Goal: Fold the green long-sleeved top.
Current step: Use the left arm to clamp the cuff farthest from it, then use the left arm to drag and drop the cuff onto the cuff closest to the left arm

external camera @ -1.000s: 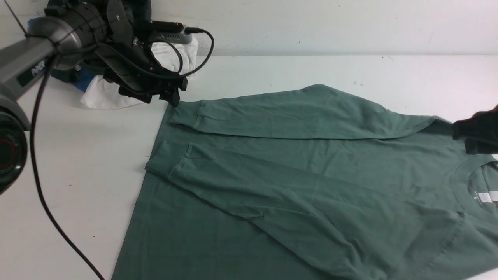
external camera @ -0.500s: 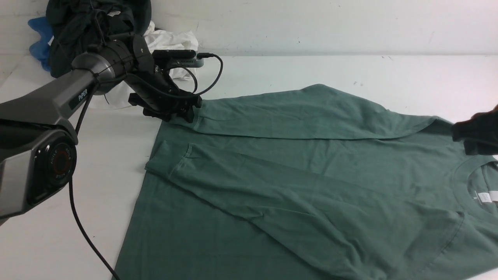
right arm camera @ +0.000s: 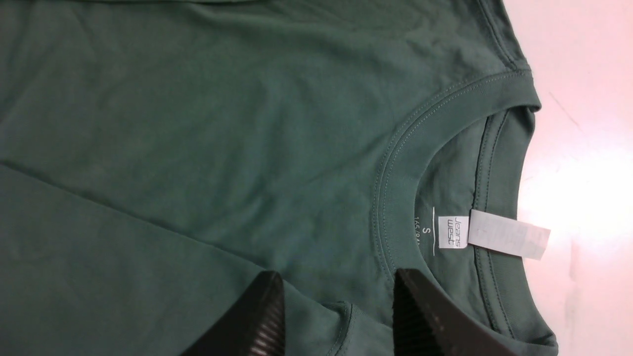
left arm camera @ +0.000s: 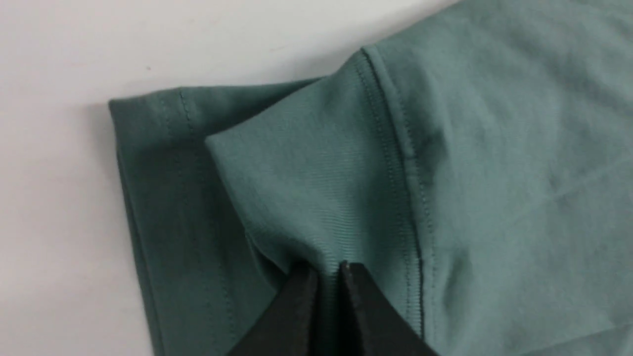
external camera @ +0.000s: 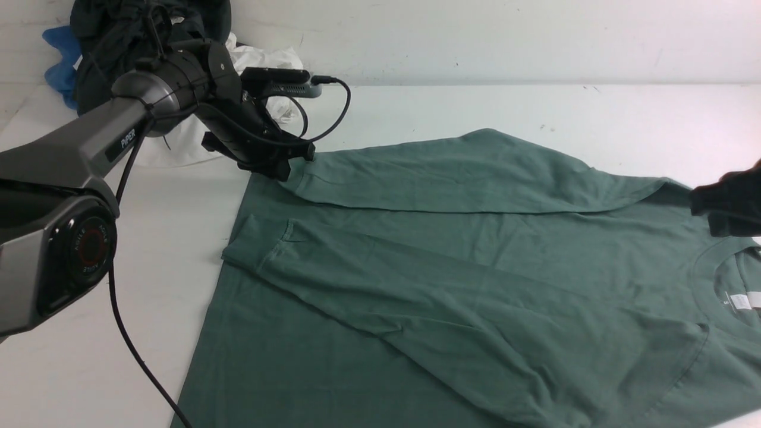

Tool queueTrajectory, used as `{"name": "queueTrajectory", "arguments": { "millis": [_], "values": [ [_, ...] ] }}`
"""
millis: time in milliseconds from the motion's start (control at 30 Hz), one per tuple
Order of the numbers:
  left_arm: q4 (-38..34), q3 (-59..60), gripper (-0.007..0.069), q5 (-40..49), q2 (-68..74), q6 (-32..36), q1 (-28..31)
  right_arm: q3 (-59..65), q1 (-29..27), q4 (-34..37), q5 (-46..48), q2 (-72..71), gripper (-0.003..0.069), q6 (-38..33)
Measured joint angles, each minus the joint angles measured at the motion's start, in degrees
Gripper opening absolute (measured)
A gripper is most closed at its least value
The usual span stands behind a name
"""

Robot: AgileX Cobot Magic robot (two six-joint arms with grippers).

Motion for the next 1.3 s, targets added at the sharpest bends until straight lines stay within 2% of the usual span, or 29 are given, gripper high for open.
{"name": "queueTrajectory", "arguments": {
  "millis": [333,467,600,733,967,1133,1233,1300],
  "values": [
    [1.0,-0.1,0.0024,15.3,-10.8,0.4,-1.2,-1.5,0.0,-1.0,0.6,0.0,0.0295,0.0],
    [4.3,2.2,0.0024,16.7,-15.5,-0.2,-1.2,-1.8,0.0,-1.3,0.6,0.0,0.0295,0.0],
    [6.3,11.2,0.0024,16.7,-21.4,-1.0,-1.2,-1.8,0.0,-1.3,0.6,0.0,0.0295,0.0],
    [6.2,25.0,0.0024,16.3,-28.4,-1.1,-1.4,-1.8,0.0,-1.3,0.6,0.0,0.0295,0.0],
    [6.0,43.8,0.0024,8.2,-35.0,-1.8,-1.7,-1.8,0.0,-1.3,0.6,0.0,0.0295,0.0],
    [6.0,50.0,0.0025,4.0,-35.1,-2.1,-1.7,-1.8,0.0,-1.3,0.6,0.0,0.0295,0.0],
    [6.0,52.5,0.0049,1.9,-35.1,-2.1,-1.7,-1.8,0.0,-1.3,0.6,0.0,0.0295,0.0],
    [6.0,53.3,0.0093,1.6,-35.0,-2.2,-1.7,-1.8,0.0,-1.3,0.6,0.0,0.0295,0.0]
  ]
}}
